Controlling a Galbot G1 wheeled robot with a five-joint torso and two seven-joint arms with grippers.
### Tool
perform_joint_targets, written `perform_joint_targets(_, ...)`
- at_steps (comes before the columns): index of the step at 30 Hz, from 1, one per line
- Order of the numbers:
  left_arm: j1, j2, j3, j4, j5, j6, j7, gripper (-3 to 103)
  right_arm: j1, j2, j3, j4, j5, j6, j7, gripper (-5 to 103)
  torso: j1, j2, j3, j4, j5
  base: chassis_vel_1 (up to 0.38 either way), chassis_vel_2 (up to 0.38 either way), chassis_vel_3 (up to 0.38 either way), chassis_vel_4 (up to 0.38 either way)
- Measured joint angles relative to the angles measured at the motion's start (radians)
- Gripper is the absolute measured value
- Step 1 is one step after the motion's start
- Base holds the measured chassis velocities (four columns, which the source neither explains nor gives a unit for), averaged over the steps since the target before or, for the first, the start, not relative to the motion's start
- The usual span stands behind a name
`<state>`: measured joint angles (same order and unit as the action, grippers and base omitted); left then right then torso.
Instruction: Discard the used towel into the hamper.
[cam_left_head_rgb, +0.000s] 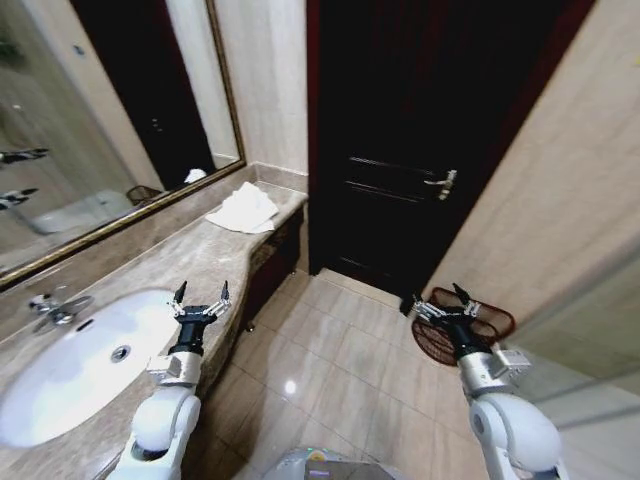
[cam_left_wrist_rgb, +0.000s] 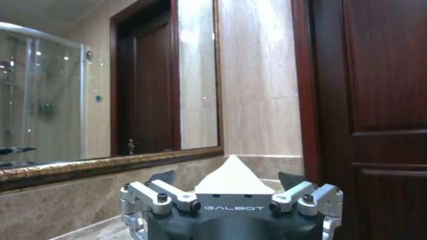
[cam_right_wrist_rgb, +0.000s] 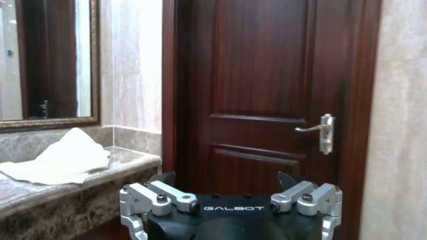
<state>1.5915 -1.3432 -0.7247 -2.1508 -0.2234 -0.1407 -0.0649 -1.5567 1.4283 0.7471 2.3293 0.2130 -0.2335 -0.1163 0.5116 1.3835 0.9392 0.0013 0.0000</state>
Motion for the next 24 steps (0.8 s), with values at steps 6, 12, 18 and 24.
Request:
perform_joint_targets(6, -0.005, -0.001, 0.001, 0.005, 0.000, -0.012, -0.001, 100, 0.003, 0.000, -0.003, -0.001, -0.003, -0.001, -0.002, 100, 0.000, 0.000, 0.000, -0.0009, -0.0002, -0.121, 0.099, 0.099, -0.104)
perform_joint_targets(12, -0.001, -0.001, 0.001, 0.005, 0.000, -0.013, -0.001, 100, 0.004, 0.000, -0.005, -0.004, -0.009, 0.000, -0.004, 100, 0.000, 0.000, 0.000, -0.0003, 0.0000, -0.100, 0.089, 0.120, -0.100)
perform_joint_targets(18, 0.007, 0.000, -0.005, 0.004, 0.002, 0.007, -0.011, 100, 0.005, 0.002, -0.008, -0.007, -0.014, 0.001, -0.007, 100, 0.000, 0.000, 0.000, -0.0002, 0.0000, -0.125, 0.132, 0.128, -0.122)
perform_joint_targets(24, 0.014, 0.001, -0.008, -0.020, 0.008, 0.040, -0.015, 100, 0.002, 0.002, -0.005, -0.008, -0.016, 0.003, -0.016, 100, 0.000, 0.000, 0.000, -0.0004, 0.0000, -0.124, 0.136, 0.131, -0.125)
